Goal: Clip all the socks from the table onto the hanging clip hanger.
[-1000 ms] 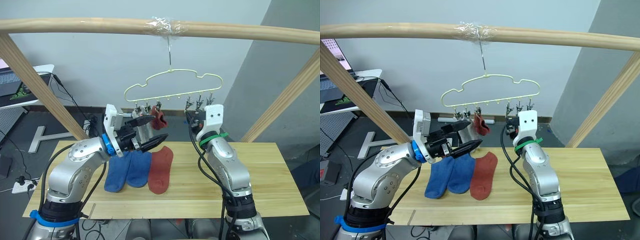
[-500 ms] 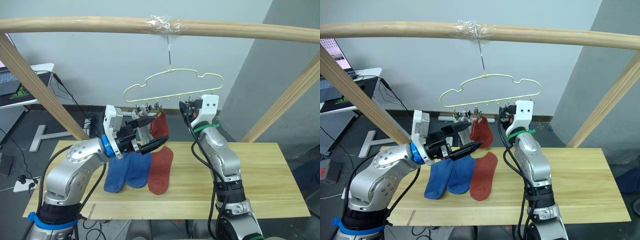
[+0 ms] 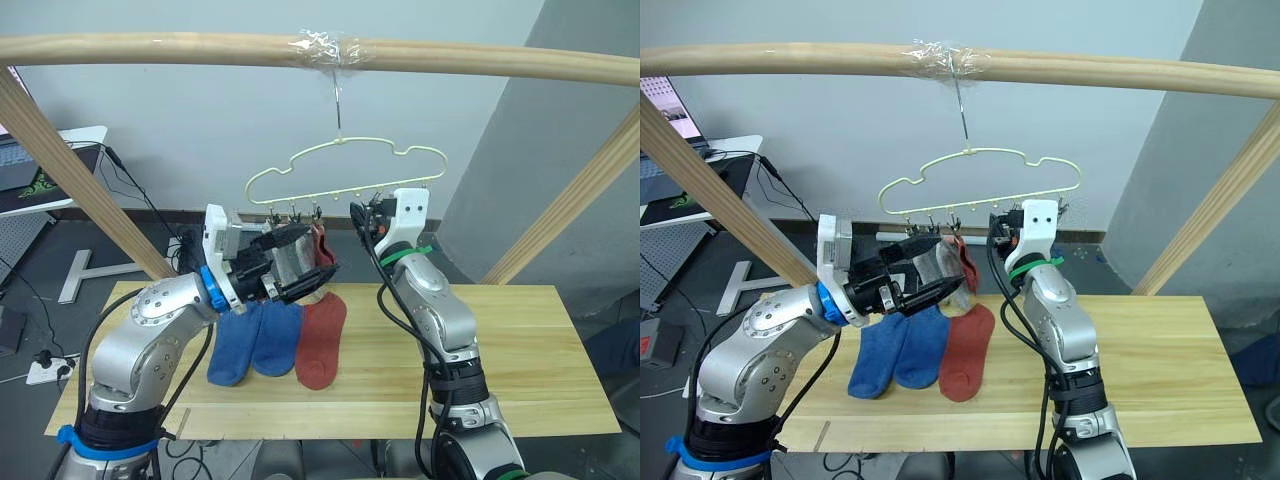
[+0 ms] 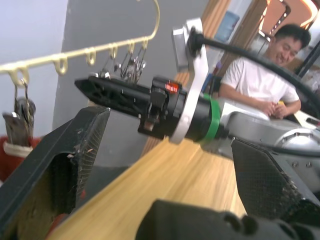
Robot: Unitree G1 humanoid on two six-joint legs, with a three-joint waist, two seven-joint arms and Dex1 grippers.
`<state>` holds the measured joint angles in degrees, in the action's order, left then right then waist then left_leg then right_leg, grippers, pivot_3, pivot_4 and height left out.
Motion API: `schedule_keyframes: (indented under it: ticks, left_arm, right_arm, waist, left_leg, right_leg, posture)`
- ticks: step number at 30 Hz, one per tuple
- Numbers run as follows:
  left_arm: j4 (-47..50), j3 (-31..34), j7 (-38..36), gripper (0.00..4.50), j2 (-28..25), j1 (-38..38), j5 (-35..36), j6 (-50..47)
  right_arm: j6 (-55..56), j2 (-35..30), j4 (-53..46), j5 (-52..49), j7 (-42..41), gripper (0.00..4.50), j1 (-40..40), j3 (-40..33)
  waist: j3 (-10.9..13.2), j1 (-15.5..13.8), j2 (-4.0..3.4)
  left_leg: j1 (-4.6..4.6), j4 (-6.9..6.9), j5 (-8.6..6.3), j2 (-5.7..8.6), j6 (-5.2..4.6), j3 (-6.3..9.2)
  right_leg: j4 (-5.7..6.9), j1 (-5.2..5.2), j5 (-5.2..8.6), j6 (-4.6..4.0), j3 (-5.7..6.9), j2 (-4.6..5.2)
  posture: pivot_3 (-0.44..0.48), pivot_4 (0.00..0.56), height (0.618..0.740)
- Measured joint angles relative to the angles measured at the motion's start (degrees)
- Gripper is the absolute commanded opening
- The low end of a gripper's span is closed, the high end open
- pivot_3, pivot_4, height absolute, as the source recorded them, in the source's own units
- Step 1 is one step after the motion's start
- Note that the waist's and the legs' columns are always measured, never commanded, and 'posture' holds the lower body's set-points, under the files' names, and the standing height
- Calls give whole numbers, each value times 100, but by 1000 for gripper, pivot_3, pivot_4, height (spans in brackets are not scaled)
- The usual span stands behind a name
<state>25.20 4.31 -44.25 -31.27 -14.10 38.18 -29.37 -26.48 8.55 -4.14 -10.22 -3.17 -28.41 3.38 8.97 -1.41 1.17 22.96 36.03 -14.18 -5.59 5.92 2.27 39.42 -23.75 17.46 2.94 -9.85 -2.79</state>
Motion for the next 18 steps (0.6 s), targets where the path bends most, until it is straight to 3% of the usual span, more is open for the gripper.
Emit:
schedule_keyframes:
  ticks: [18]
  left_arm:
    - [-3,0,50,4500,28,-86,-9,99]
  right_arm:
    - [117,-19,62,2,49,1961,-125,-11]
  waist:
    - [20,0,-4]
  left_leg:
    - [0,-2,0,0,0,0]
  right_leg:
    - [-1,-1,1,-1,0,0]
  posture:
    - [184,169,740]
